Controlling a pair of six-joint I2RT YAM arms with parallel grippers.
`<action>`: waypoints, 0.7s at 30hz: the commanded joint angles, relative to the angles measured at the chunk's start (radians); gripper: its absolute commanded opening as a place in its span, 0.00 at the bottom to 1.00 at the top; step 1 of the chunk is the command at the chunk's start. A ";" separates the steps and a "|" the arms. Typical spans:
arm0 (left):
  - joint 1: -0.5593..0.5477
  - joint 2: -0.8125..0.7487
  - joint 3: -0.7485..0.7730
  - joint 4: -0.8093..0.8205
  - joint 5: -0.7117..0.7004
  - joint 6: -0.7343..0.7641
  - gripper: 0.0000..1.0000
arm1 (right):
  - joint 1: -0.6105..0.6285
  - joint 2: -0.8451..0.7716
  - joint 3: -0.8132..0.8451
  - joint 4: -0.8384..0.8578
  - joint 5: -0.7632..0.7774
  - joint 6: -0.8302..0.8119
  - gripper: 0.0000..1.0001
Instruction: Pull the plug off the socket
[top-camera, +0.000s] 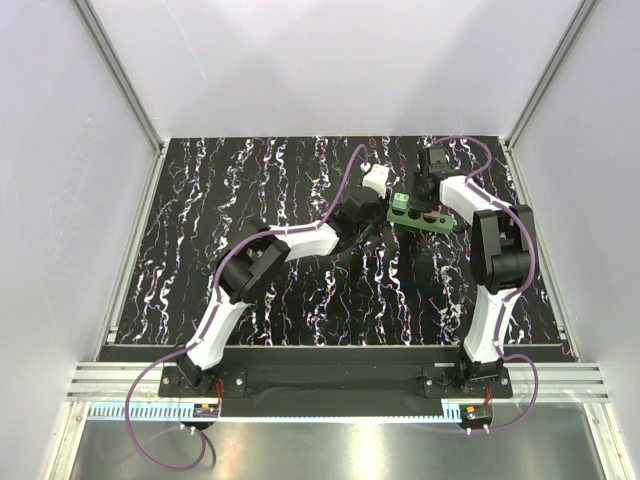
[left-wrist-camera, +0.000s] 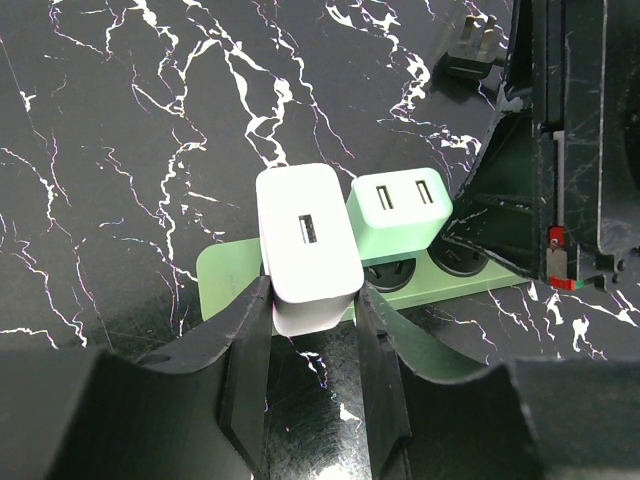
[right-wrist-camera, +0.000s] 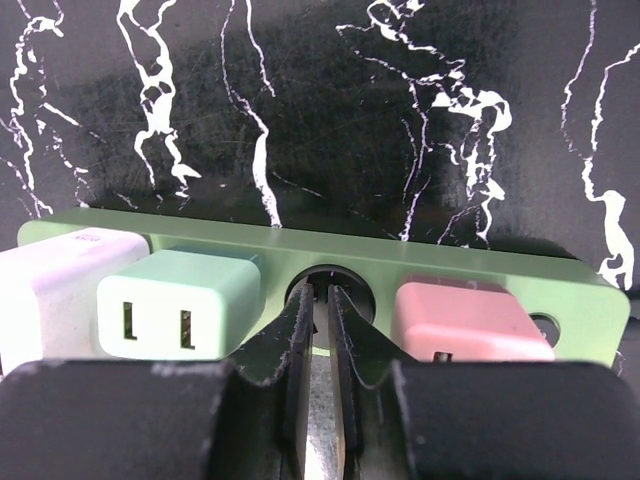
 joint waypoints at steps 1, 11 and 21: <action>-0.005 -0.097 0.010 0.152 -0.001 0.000 0.00 | 0.003 0.043 0.019 -0.063 0.059 -0.028 0.17; -0.004 -0.094 0.012 0.151 -0.004 0.000 0.00 | 0.003 0.046 0.022 -0.066 0.019 -0.034 0.18; -0.004 -0.086 0.035 0.213 0.042 0.010 0.00 | 0.019 0.092 -0.004 -0.089 0.008 -0.020 0.17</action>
